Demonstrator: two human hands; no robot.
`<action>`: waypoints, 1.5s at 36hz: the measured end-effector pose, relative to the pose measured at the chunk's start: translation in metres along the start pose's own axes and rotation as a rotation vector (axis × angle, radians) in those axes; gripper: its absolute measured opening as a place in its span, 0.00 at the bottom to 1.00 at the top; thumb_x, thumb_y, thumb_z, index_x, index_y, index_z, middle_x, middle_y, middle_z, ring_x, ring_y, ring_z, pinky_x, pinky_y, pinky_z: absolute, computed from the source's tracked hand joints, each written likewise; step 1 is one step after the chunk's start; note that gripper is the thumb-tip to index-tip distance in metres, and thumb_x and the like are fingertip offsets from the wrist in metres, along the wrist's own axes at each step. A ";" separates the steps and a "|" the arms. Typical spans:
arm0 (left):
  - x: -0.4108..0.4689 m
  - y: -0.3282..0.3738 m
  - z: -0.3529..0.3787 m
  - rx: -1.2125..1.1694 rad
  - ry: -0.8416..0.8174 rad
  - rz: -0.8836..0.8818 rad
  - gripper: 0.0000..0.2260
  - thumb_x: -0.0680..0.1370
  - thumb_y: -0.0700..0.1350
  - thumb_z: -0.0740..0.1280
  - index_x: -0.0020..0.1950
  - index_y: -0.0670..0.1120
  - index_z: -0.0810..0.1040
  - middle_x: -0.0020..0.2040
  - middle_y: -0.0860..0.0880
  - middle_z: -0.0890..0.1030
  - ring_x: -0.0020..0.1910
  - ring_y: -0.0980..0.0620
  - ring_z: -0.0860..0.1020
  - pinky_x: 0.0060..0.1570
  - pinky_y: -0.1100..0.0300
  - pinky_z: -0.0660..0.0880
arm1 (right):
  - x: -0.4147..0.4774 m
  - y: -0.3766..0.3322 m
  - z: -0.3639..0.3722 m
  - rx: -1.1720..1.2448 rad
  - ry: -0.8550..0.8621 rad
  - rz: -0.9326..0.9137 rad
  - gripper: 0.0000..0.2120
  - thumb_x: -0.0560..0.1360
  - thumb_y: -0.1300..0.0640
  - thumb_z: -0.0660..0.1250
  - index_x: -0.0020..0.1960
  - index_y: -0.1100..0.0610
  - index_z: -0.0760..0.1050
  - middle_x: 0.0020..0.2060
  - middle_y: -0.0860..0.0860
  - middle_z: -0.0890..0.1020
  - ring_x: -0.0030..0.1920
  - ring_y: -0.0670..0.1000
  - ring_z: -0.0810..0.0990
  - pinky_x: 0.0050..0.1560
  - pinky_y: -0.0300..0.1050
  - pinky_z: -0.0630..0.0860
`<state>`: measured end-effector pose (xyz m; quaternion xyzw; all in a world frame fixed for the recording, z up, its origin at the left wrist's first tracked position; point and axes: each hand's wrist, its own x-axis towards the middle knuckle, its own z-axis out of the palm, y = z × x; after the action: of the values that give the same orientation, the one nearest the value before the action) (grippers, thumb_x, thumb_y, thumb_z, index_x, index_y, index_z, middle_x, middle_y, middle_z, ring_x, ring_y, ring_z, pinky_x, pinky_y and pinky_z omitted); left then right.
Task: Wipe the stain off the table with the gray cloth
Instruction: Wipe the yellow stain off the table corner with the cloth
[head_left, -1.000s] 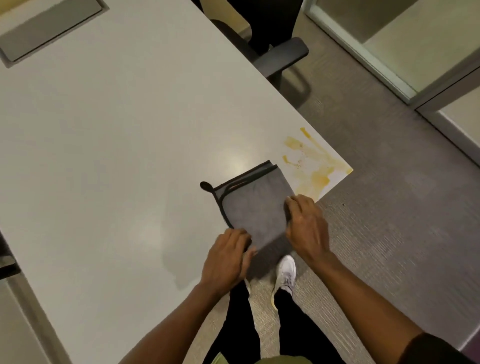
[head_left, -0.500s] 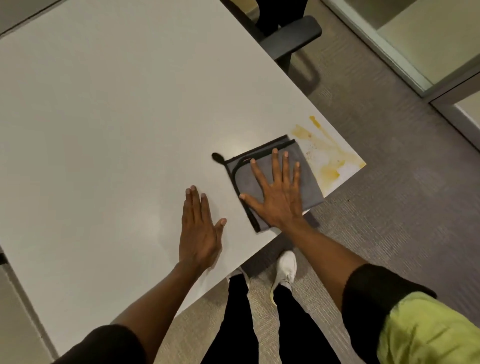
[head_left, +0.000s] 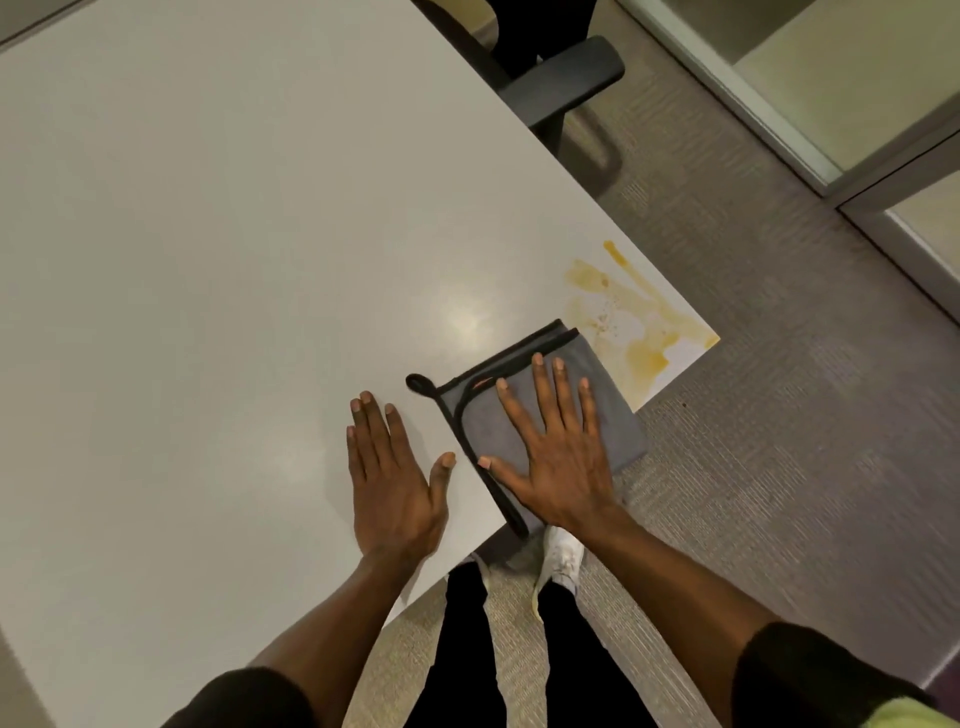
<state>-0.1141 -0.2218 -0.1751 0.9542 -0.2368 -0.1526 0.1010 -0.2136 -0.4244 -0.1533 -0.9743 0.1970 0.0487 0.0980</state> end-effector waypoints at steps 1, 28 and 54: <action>0.001 0.000 0.000 0.004 0.002 -0.001 0.42 0.88 0.68 0.51 0.91 0.42 0.40 0.92 0.43 0.34 0.91 0.45 0.34 0.91 0.44 0.40 | 0.004 0.001 0.000 -0.004 0.003 0.002 0.46 0.79 0.23 0.53 0.87 0.47 0.48 0.86 0.61 0.44 0.86 0.62 0.43 0.82 0.70 0.50; 0.002 0.002 0.000 0.019 0.072 -0.013 0.42 0.87 0.68 0.51 0.92 0.43 0.44 0.92 0.45 0.37 0.92 0.46 0.37 0.91 0.46 0.42 | 0.057 0.005 -0.004 0.009 -0.005 0.014 0.46 0.79 0.22 0.49 0.87 0.47 0.44 0.86 0.58 0.41 0.86 0.60 0.39 0.83 0.67 0.47; 0.001 0.004 0.000 0.090 0.107 0.018 0.45 0.86 0.69 0.53 0.91 0.40 0.46 0.92 0.41 0.40 0.92 0.42 0.40 0.91 0.43 0.43 | 0.080 0.033 -0.004 -0.017 0.088 0.073 0.36 0.85 0.33 0.49 0.87 0.48 0.47 0.86 0.60 0.45 0.87 0.60 0.44 0.85 0.62 0.49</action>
<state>-0.1151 -0.2253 -0.1742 0.9624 -0.2460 -0.0898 0.0719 -0.1531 -0.4845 -0.1653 -0.9684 0.2362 0.0111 0.0789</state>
